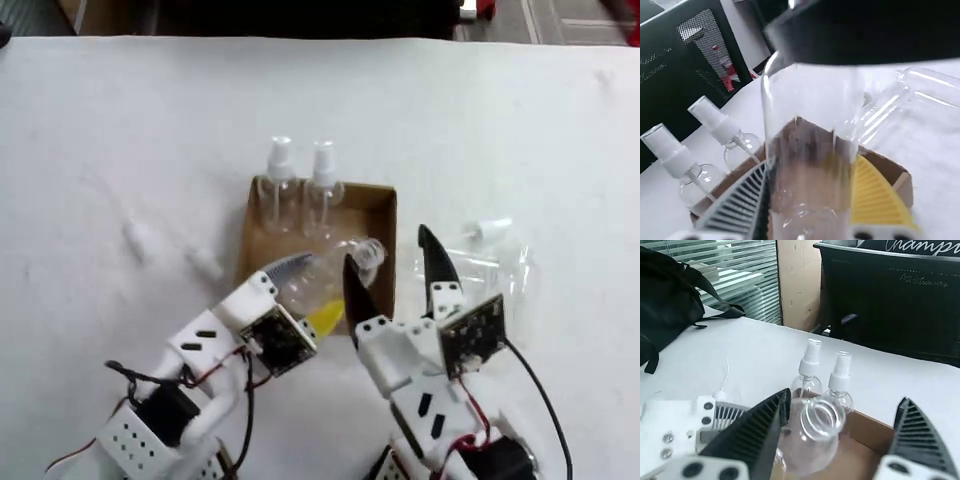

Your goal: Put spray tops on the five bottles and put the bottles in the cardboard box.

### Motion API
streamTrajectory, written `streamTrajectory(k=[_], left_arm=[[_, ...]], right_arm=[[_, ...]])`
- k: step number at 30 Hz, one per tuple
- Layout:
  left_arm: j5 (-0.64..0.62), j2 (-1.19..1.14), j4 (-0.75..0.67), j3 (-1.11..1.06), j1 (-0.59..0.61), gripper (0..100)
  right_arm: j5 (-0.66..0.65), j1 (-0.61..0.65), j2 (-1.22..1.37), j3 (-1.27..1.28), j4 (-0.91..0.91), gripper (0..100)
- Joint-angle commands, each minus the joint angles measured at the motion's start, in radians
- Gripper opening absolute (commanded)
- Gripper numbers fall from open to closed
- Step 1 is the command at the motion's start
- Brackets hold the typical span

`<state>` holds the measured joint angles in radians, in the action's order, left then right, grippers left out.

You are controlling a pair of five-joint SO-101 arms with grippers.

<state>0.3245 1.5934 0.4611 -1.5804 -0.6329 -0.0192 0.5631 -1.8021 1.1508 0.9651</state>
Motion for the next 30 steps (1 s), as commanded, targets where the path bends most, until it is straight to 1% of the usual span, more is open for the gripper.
streamTrajectory(k=[1,3,7,9,11,13,16,17,19,21,24,30], left_arm=[[0.008,0.018,0.032,0.014,-0.077,3],[0.008,0.019,0.031,0.014,-0.071,3],[0.003,0.022,0.026,0.02,-0.036,3],[0.002,0.022,0.026,0.021,-0.021,3],[0.002,0.022,0.025,0.021,-0.013,3],[0.002,0.022,0.025,0.021,-0.013,3],[0.002,0.022,0.008,0.018,-0.013,3],[0.002,0.022,0.003,0.017,-0.013,3],[0.002,0.022,0.003,0.017,-0.013,3],[0.002,0.022,0.003,0.017,-0.013,3],[0.002,0.022,0.003,0.015,-0.013,3],[0.002,0.022,0.003,0.015,-0.013,3]], right_arm=[[-0.011,-0.008,-0.004,0.049,-0.091,30.3],[-0.014,-0.008,-0.004,0.052,-0.091,26.6],[-0.015,-0.019,-0.004,0.052,-0.091,10.4],[-0.015,-0.05,-0.004,0.051,-0.091,9.2],[-0.015,-0.082,-0.004,0.051,-0.091,13.9],[-0.015,-0.101,-0.004,0.051,-0.079,23.3],[-0.015,-0.097,-0.004,0.014,-0.004,37.5],[-0.015,-0.096,-0.004,-0.003,0.016,39.5],[-0.015,-0.097,-0.004,-0.014,0.028,38.9],[-0.015,-0.097,-0.004,-0.012,0.028,35.7],[-0.015,-0.096,-0.004,-0.011,0.031,27.4],[-0.015,-0.096,-0.004,-0.005,0.028,1.7]])
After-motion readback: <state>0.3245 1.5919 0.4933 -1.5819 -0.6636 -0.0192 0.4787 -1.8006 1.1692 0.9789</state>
